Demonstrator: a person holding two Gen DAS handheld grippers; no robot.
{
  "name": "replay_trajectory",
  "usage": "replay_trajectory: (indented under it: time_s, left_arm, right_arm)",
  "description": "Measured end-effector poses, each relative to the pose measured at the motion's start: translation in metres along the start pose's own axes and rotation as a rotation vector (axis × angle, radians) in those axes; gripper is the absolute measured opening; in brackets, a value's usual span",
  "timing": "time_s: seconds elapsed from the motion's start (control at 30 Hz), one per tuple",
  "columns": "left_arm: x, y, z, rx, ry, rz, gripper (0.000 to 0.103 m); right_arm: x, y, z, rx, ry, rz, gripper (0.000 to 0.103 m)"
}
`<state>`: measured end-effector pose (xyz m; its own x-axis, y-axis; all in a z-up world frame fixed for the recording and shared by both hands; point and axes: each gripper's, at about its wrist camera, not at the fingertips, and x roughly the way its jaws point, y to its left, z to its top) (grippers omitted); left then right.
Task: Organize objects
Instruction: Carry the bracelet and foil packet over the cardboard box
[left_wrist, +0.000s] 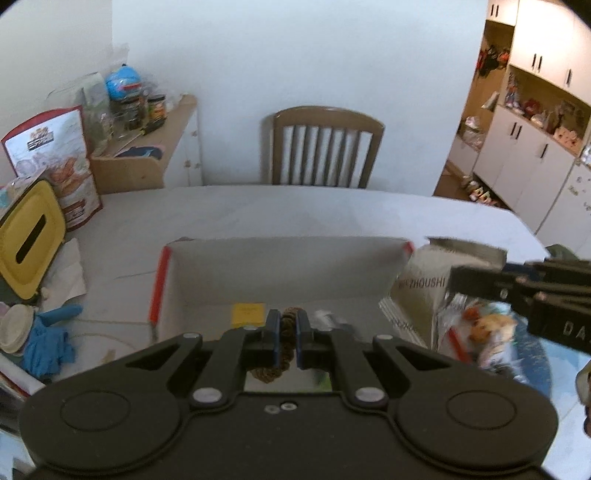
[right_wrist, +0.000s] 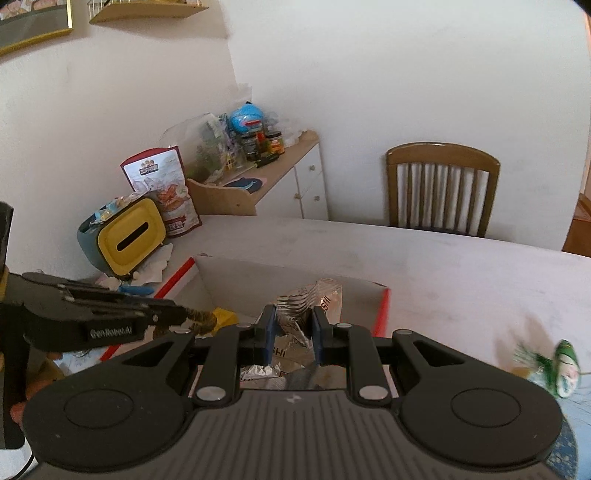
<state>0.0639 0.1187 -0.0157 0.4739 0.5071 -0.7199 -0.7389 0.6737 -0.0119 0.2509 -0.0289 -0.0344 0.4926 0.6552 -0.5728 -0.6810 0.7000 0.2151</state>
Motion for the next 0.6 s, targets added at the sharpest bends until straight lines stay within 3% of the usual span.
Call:
replay_trajectory:
  time_s: [0.3, 0.6]
  left_arm:
    - [0.03, 0.024, -0.01, 0.018, 0.063, 0.047, 0.006]
    - [0.055, 0.022, -0.02, 0.092, 0.114, 0.062, 0.006]
  right_arm:
    - [0.058, 0.019, -0.001, -0.033, 0.07, 0.048, 0.02]
    - [0.103, 0.031, -0.02, -0.091, 0.15, 0.113, 0.02]
